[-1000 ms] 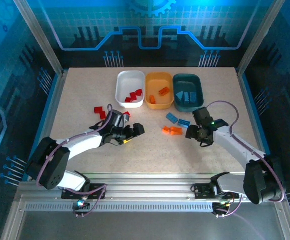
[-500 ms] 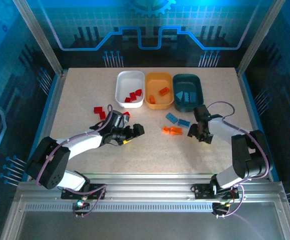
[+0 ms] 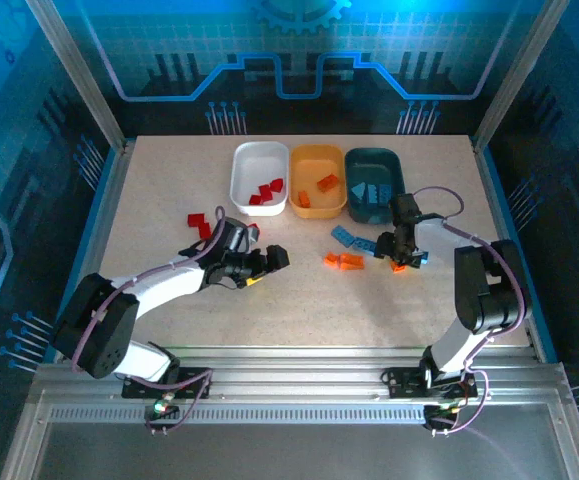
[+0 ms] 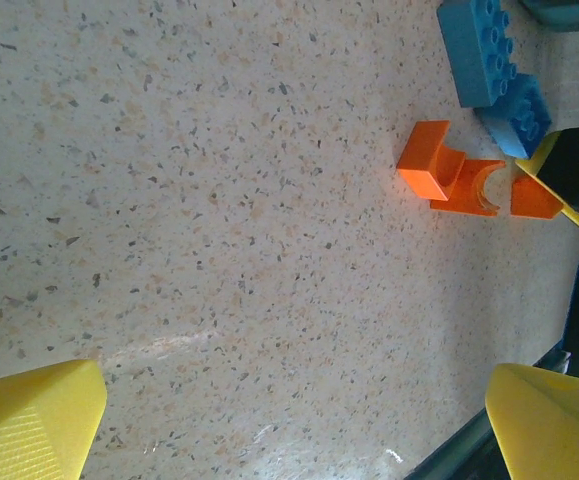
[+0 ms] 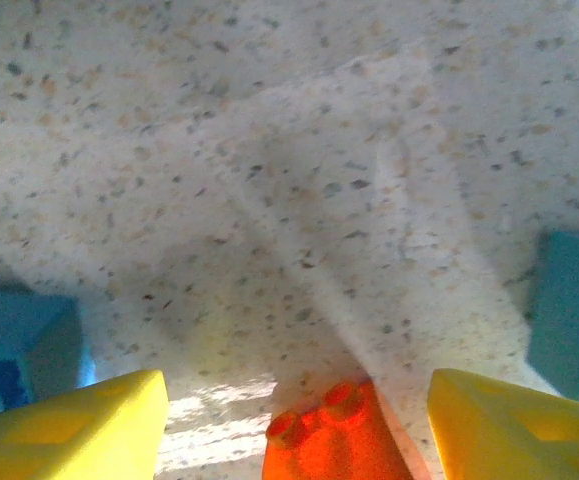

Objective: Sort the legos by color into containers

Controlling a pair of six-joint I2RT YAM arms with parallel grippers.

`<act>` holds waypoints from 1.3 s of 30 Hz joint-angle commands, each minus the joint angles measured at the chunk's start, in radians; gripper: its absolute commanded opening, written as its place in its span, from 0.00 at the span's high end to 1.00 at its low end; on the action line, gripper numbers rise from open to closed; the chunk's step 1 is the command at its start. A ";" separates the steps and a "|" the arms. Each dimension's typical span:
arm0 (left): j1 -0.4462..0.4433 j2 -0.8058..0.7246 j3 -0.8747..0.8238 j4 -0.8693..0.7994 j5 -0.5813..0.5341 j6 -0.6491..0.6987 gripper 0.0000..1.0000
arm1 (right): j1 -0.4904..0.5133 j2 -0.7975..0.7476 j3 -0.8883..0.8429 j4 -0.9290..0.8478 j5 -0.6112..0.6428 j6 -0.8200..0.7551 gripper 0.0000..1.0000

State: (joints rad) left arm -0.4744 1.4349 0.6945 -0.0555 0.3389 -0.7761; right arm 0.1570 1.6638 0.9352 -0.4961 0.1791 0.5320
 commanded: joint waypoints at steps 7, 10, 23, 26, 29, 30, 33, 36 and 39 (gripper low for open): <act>-0.007 0.003 0.026 -0.021 0.016 0.029 0.01 | 0.059 -0.076 -0.037 -0.054 -0.020 -0.014 0.30; -0.007 0.009 0.023 -0.009 0.023 0.020 0.01 | 0.061 -0.048 -0.024 -0.085 0.022 -0.003 0.35; -0.003 -0.046 0.005 -0.061 -0.019 0.048 0.01 | 0.101 -0.092 -0.030 -0.103 0.068 0.023 0.71; 0.020 -0.090 0.008 -0.093 -0.047 0.064 0.01 | 0.143 -0.169 -0.004 -0.159 0.111 0.023 0.73; 0.077 -0.144 0.002 -0.131 -0.081 0.064 0.01 | 0.223 -0.233 0.068 -0.198 0.141 0.022 0.73; 0.101 -0.164 -0.002 -0.145 -0.099 0.058 0.01 | 0.251 -0.232 0.105 -0.189 0.122 0.019 0.73; 0.186 -0.195 -0.012 -0.195 -0.136 0.032 0.01 | 0.316 -0.132 0.266 -0.150 0.101 -0.006 0.73; 0.257 -0.208 -0.017 -0.240 -0.138 0.023 0.01 | 0.349 0.021 0.434 -0.106 0.113 -0.058 0.73; 0.280 -0.237 -0.034 -0.266 -0.145 0.031 0.01 | 0.354 0.170 0.570 -0.054 0.122 -0.104 0.73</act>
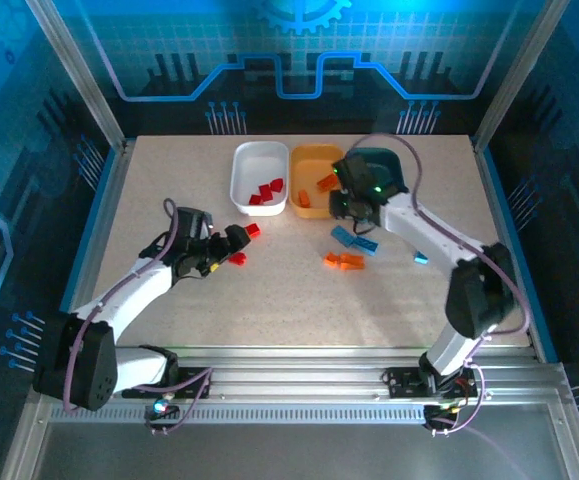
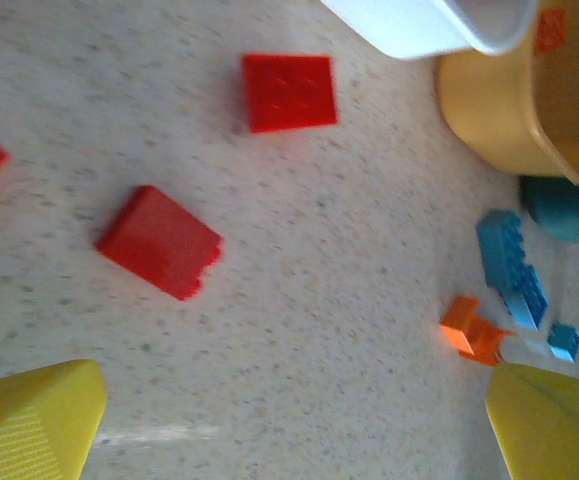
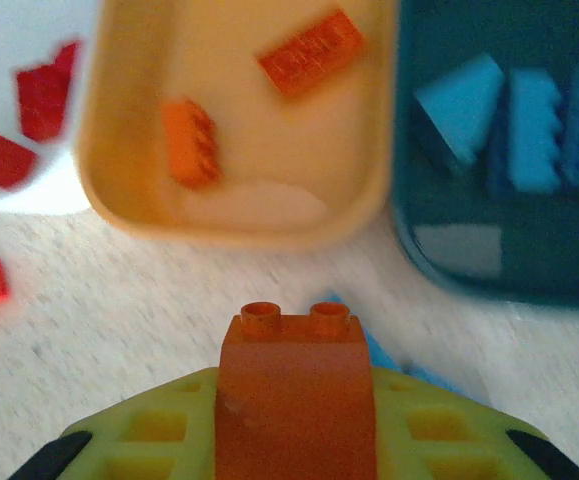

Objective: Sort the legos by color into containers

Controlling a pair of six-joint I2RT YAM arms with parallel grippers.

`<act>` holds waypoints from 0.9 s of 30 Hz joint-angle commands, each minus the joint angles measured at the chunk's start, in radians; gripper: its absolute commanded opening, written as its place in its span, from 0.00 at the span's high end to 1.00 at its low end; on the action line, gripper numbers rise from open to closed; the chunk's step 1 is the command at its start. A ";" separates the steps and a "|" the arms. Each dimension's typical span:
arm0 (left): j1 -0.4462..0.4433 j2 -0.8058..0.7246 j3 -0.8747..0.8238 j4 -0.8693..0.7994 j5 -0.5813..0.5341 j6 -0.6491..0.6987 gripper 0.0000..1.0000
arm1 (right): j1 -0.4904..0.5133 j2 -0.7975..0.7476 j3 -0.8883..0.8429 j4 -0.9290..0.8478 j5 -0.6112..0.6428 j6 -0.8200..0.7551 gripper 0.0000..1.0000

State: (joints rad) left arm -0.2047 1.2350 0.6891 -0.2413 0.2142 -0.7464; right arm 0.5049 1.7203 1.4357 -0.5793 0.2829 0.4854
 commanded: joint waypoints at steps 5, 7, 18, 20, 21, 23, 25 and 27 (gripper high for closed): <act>0.021 -0.072 -0.034 -0.125 -0.017 0.016 0.01 | 0.006 0.367 0.354 -0.038 0.024 -0.107 0.73; 0.022 -0.079 -0.030 -0.139 -0.014 0.024 0.01 | 0.005 0.441 0.441 -0.059 0.019 -0.121 0.73; 0.022 -0.012 -0.011 -0.136 0.013 0.048 0.01 | -0.009 0.567 0.617 -0.128 0.007 -0.153 0.46; 0.022 0.007 0.000 -0.138 0.006 0.048 0.01 | -0.007 0.548 0.618 -0.127 0.005 -0.158 0.43; 0.022 0.015 0.002 -0.133 0.005 0.036 0.01 | -0.004 0.533 0.616 -0.128 0.007 -0.160 0.42; 0.022 0.031 0.004 -0.113 0.002 -0.021 0.01 | 0.004 0.496 0.594 -0.121 0.019 -0.153 0.41; 0.018 0.056 0.003 -0.074 0.001 -0.119 0.01 | 0.017 0.437 0.526 -0.092 0.016 -0.134 0.41; 0.012 0.084 0.006 -0.050 0.005 -0.210 0.02 | 0.034 0.364 0.433 -0.051 0.019 -0.105 0.41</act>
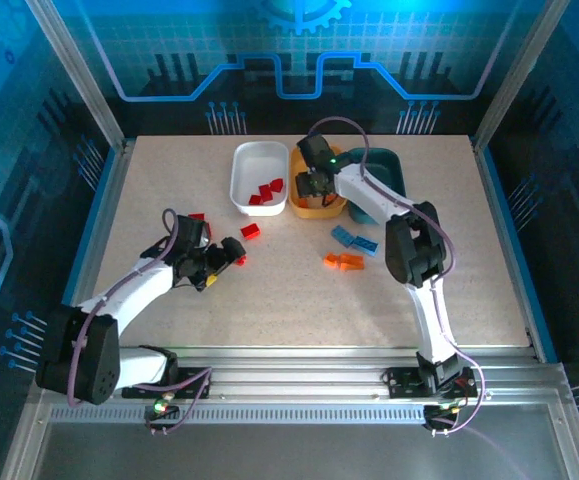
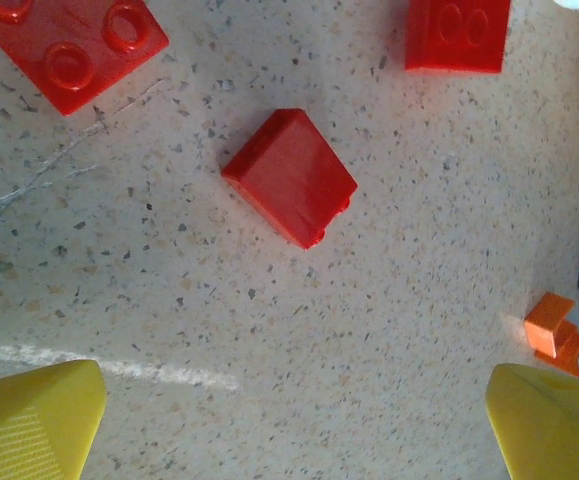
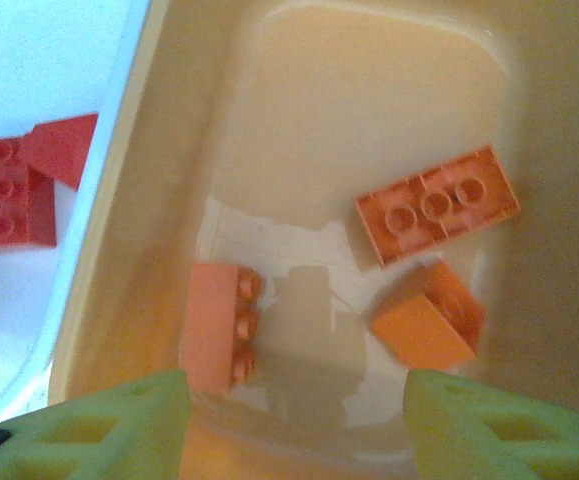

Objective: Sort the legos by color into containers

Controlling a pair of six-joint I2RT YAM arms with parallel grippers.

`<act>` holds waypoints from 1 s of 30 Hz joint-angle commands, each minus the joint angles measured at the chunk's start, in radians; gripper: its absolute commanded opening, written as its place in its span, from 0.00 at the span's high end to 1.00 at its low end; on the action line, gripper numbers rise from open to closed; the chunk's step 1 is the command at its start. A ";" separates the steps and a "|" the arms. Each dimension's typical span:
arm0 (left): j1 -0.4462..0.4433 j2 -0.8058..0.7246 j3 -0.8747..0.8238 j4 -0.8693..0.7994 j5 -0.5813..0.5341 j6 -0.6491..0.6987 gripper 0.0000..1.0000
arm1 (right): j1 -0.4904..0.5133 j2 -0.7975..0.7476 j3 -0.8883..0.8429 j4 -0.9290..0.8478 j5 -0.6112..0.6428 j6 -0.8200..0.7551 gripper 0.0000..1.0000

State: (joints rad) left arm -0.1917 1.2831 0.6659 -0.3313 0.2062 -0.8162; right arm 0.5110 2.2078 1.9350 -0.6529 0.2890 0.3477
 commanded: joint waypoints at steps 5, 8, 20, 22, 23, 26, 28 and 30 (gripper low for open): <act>-0.002 0.022 0.097 -0.034 -0.086 -0.184 0.10 | 0.078 -0.345 -0.325 0.125 0.030 0.064 0.40; 0.005 0.023 0.203 -0.179 -0.246 -0.048 0.13 | 0.099 -0.479 -0.472 0.157 0.033 0.078 0.40; 0.023 0.243 0.344 -0.289 -0.348 0.030 0.23 | 0.111 -0.843 -0.883 0.171 0.051 0.113 0.39; 0.023 0.262 0.377 -0.308 -0.393 0.110 0.23 | 0.109 -0.871 -0.914 0.170 0.052 0.110 0.38; 0.024 0.280 0.399 -0.324 -0.421 0.140 0.23 | 0.106 -0.881 -0.925 0.171 0.048 0.110 0.38; 0.023 0.338 0.427 -0.319 -0.422 0.226 0.23 | 0.105 -0.895 -0.954 0.187 0.032 0.111 0.38; 0.023 0.376 0.434 -0.300 -0.403 0.286 0.22 | 0.103 -0.896 -0.962 0.187 0.029 0.111 0.38; 0.023 0.419 0.450 -0.303 -0.417 0.338 0.22 | 0.101 -0.901 -0.969 0.190 0.023 0.107 0.38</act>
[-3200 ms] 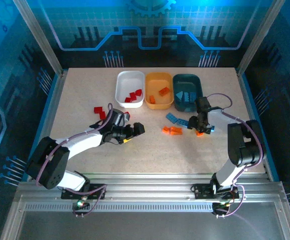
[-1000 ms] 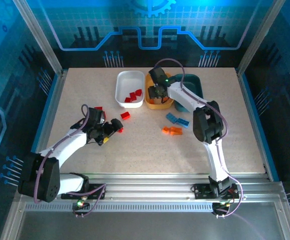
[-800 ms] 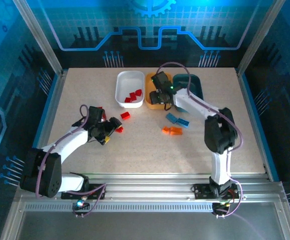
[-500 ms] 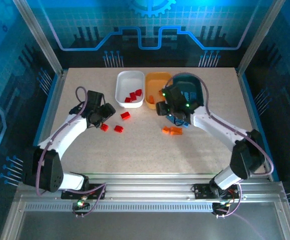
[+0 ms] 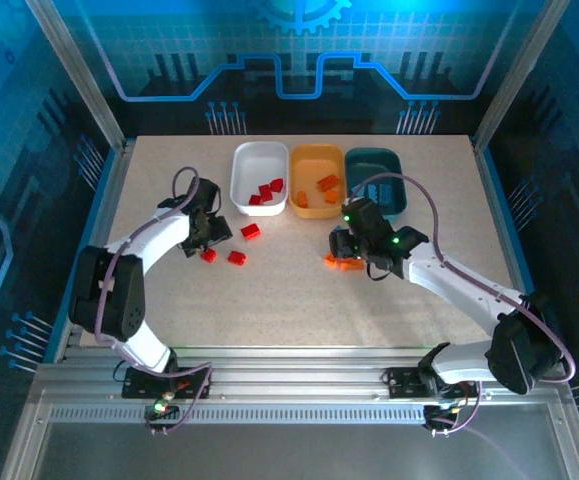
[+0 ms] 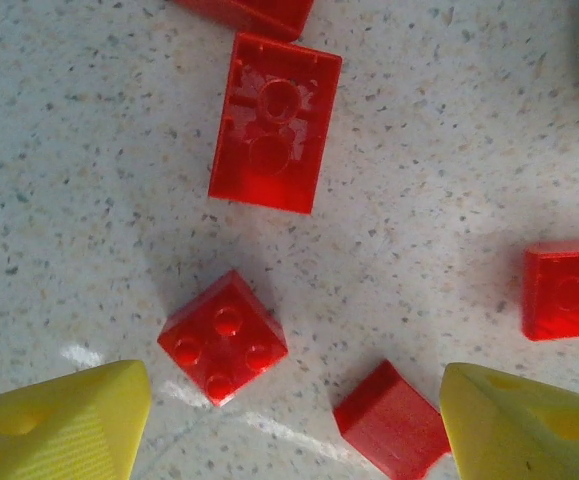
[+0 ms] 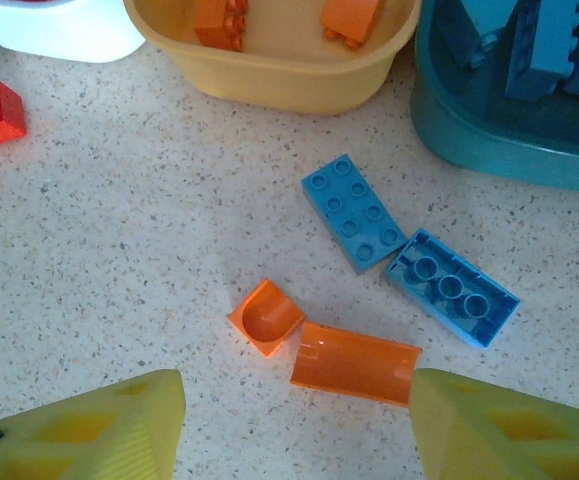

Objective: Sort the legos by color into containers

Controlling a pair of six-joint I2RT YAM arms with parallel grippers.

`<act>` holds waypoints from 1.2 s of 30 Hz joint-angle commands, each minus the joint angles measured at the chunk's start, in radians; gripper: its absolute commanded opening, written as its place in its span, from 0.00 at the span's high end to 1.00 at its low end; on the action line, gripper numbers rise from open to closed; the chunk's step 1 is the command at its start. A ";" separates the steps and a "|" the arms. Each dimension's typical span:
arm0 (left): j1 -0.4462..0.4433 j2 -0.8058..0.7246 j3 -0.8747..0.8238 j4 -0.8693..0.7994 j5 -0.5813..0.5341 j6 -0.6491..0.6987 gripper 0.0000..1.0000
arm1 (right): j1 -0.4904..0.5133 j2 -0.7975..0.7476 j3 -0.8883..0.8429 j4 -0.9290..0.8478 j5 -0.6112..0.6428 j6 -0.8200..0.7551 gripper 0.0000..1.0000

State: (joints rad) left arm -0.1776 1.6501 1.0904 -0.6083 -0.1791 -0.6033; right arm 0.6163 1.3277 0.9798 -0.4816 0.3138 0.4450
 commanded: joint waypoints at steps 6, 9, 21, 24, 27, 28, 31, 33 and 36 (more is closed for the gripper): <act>0.010 0.124 0.031 0.019 -0.059 0.212 0.22 | -0.009 -0.031 -0.018 0.014 -0.013 -0.003 0.38; 0.009 0.134 0.003 0.072 0.011 0.205 0.23 | -0.010 -0.033 -0.021 0.008 -0.013 -0.003 0.38; -0.029 0.036 -0.178 0.194 0.080 0.108 0.30 | -0.010 -0.037 -0.025 -0.007 -0.007 0.001 0.37; -0.046 0.015 -0.206 0.194 0.073 0.110 0.35 | -0.009 -0.026 -0.026 -0.003 -0.015 0.006 0.37; -0.054 0.036 -0.199 0.175 0.048 0.117 0.43 | -0.008 -0.021 -0.024 -0.004 -0.021 0.009 0.38; -0.054 0.043 -0.194 0.169 0.041 0.118 0.46 | -0.007 -0.024 -0.023 -0.005 -0.020 0.011 0.38; -0.057 0.049 -0.183 0.154 0.030 0.113 0.51 | -0.006 -0.037 -0.031 -0.007 -0.016 0.015 0.38; -0.059 0.049 -0.179 0.153 0.023 0.114 0.56 | -0.007 -0.044 -0.038 -0.010 -0.013 0.018 0.38; -0.059 0.046 -0.166 0.146 0.017 0.115 0.65 | -0.006 -0.055 -0.047 -0.015 -0.012 0.020 0.38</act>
State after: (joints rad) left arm -0.2211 1.6817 0.9127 -0.4095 -0.1749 -0.4755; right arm 0.6140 1.3014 0.9493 -0.4812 0.3035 0.4473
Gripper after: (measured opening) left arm 0.370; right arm 0.626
